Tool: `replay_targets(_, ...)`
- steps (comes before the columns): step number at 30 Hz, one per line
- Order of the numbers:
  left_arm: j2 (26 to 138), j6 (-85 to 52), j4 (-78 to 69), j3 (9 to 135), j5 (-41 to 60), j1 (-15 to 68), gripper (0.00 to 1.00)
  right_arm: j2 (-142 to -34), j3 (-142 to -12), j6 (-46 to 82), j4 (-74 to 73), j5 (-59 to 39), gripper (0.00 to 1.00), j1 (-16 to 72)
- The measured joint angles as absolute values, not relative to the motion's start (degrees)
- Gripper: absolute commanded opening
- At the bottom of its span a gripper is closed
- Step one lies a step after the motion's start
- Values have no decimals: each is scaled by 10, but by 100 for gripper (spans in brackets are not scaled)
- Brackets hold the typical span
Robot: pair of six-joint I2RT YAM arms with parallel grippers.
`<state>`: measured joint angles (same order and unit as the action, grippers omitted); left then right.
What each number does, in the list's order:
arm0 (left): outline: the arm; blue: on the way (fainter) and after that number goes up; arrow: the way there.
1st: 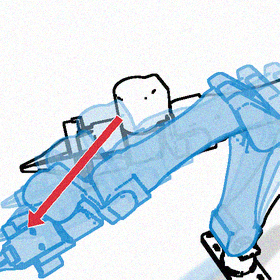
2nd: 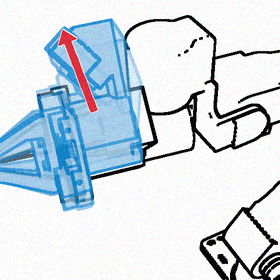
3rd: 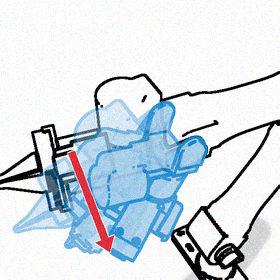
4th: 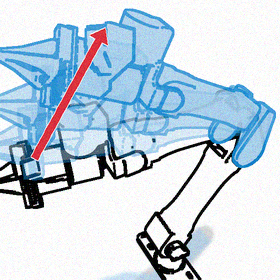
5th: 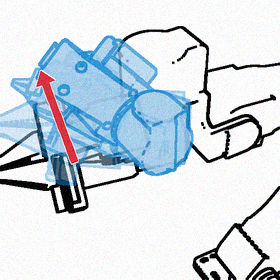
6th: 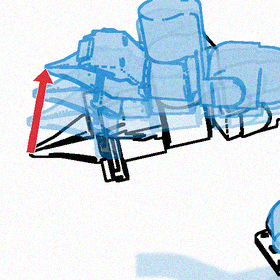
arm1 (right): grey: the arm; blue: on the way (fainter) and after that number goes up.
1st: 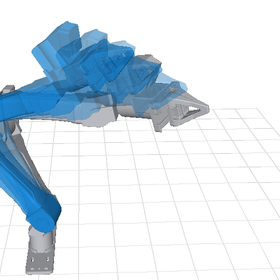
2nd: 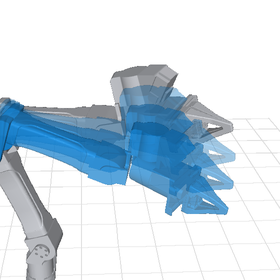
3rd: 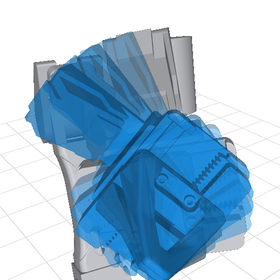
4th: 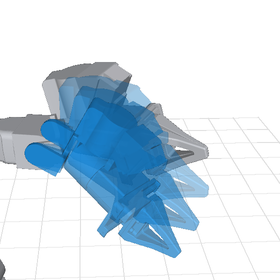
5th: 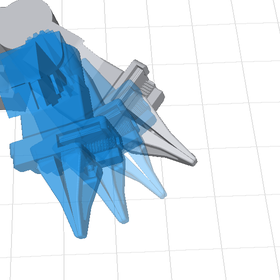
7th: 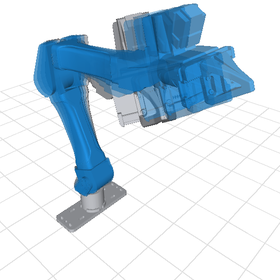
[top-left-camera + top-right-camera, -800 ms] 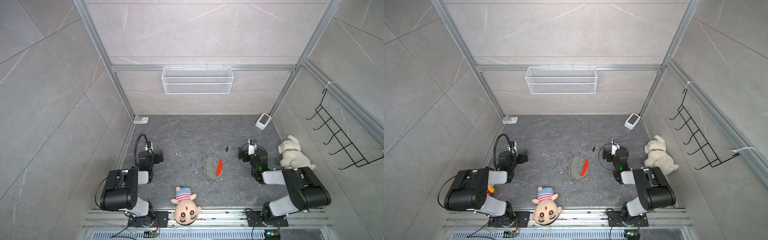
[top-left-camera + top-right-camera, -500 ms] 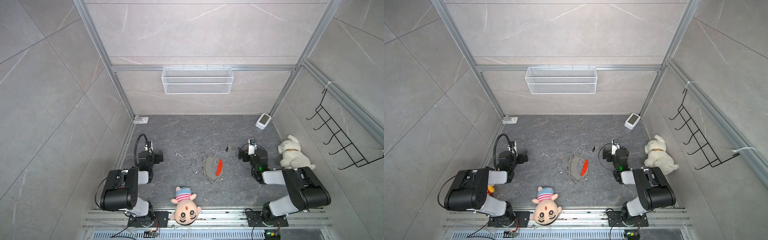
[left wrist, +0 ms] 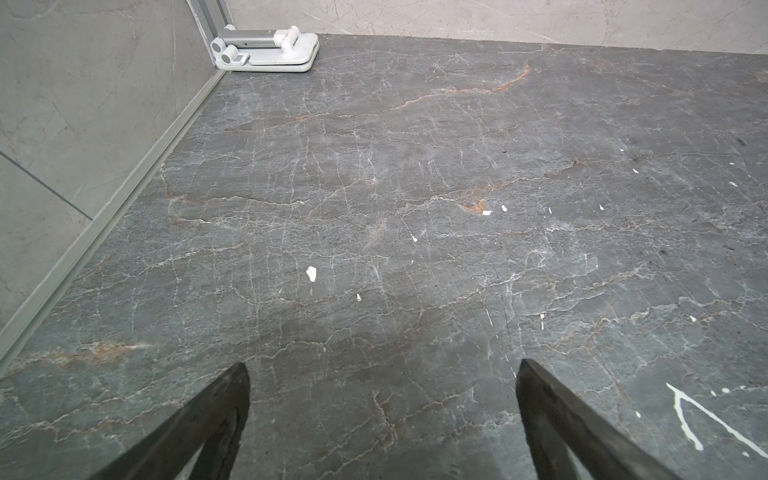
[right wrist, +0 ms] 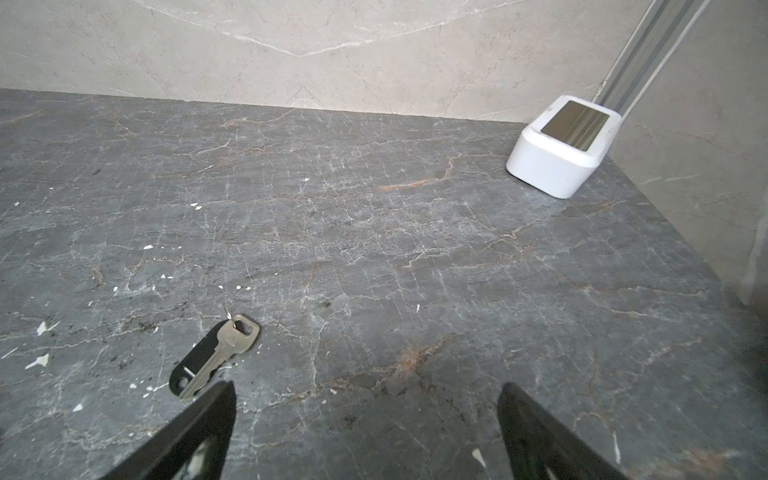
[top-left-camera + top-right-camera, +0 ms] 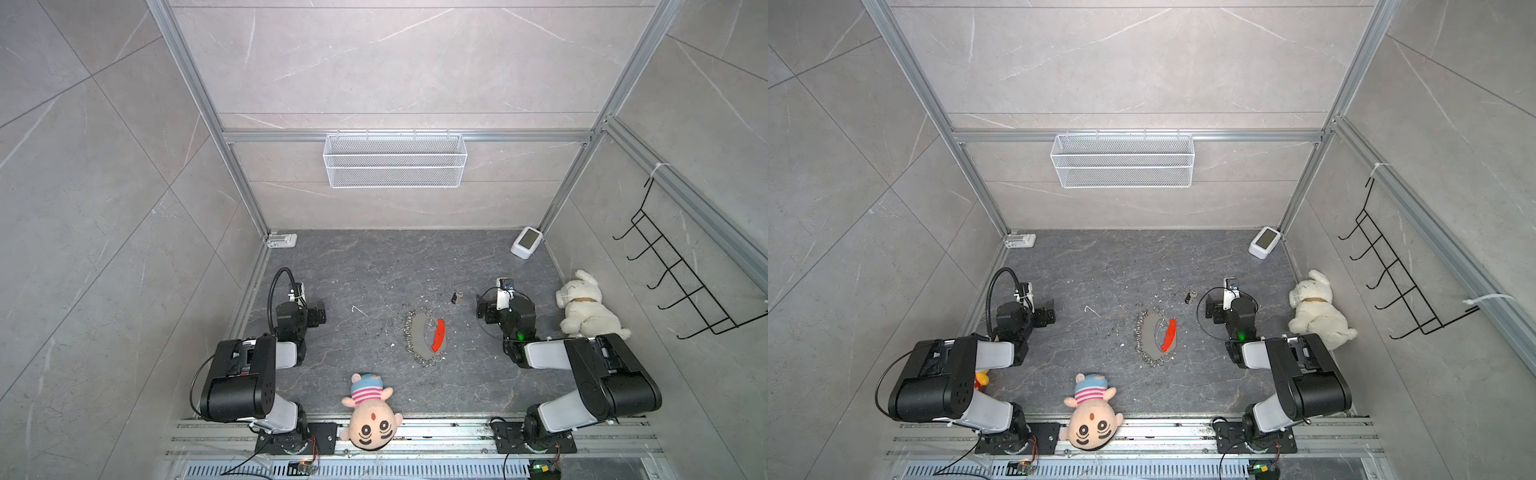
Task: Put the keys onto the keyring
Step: 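Raise both grippers from rest and move them over the table, then lower left gripper onto a keyring ring while right gripper nears the key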
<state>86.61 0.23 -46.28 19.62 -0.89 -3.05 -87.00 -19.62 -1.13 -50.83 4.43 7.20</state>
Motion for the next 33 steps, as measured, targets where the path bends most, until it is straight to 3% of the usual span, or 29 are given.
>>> replay_targets(12, 863, 6, -466, 194, 2, -31, 100, -870, -196, -11, -510, 45, 99, 71)
replay_targets(16, 776, 17, -370, 200, 26, -17, 100, -829, -170, -11, -514, 61, 99, 74)
replay_targets(19, 685, 1, -215, 281, -14, 40, 100, -688, -169, 2, -399, 82, 99, 77)
replay_targets(23, 619, -32, -90, 415, -49, 125, 100, -543, -309, 97, -172, 151, 99, 79)
replay_targets(28, 592, -109, 25, 493, -51, 165, 100, -562, -501, 242, 58, 233, 99, 65)
replay_targets(33, 635, -211, 95, 505, -37, 160, 100, -594, -456, 271, 104, 159, 99, 65)
